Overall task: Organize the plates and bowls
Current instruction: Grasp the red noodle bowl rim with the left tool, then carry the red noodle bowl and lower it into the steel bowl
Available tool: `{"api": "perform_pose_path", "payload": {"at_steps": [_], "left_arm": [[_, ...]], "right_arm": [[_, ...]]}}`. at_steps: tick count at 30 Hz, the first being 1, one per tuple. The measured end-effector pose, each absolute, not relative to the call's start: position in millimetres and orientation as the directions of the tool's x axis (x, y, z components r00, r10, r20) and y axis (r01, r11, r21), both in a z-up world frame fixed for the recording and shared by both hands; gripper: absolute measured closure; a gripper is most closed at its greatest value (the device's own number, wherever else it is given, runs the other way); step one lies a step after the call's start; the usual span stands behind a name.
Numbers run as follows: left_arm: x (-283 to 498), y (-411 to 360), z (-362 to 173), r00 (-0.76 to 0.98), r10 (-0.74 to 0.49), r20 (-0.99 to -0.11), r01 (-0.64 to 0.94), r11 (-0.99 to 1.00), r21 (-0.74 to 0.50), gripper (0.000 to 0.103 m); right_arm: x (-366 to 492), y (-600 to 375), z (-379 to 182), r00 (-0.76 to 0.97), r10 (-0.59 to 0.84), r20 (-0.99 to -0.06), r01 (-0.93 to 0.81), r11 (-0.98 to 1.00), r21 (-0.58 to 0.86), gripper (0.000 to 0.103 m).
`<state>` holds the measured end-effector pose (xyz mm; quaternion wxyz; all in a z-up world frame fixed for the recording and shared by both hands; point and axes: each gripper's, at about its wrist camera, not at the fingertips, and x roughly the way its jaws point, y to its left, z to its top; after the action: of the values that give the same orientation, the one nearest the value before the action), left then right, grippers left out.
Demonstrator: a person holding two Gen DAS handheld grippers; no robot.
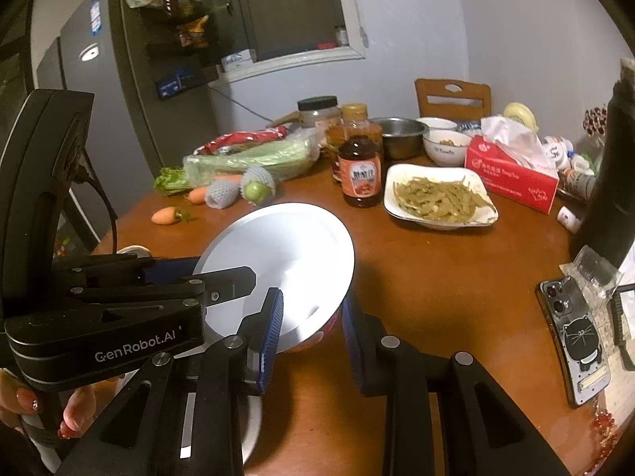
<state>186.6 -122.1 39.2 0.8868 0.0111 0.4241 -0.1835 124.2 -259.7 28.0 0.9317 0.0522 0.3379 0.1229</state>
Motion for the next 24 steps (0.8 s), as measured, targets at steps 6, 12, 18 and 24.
{"api": "perform_pose_path", "payload": {"at_steps": [6,12,18,24], "left_arm": [[170.1,-112.5,50.8,0.601,-0.311,-0.736,0.325,0.937,-0.131,0.069],[153.2,-102.5,60.2,0.625,-0.301,-0.721,0.316,0.941,-0.119,0.069],[136.1,-92.6,66.1,0.643,-0.291,-0.708,0.303,0.946,-0.113,0.069],[119.8,-83.3,71.3,0.658,-0.280,-0.699,0.291,0.951,-0.106,0.069]], "right_arm": [[109.9,-250.3,40.8,0.757,0.273,-0.594,-0.217,0.962,0.165,0.071],[96.1,-241.4,49.3,0.765,0.286,-0.577,-0.239,0.958,0.158,0.071],[81.3,-231.1,56.3,0.773,0.295,-0.562,-0.257,0.955,0.149,0.071],[67.2,-221.1,62.4,0.778,0.306,-0.549,-0.277,0.951,0.138,0.071]]}}
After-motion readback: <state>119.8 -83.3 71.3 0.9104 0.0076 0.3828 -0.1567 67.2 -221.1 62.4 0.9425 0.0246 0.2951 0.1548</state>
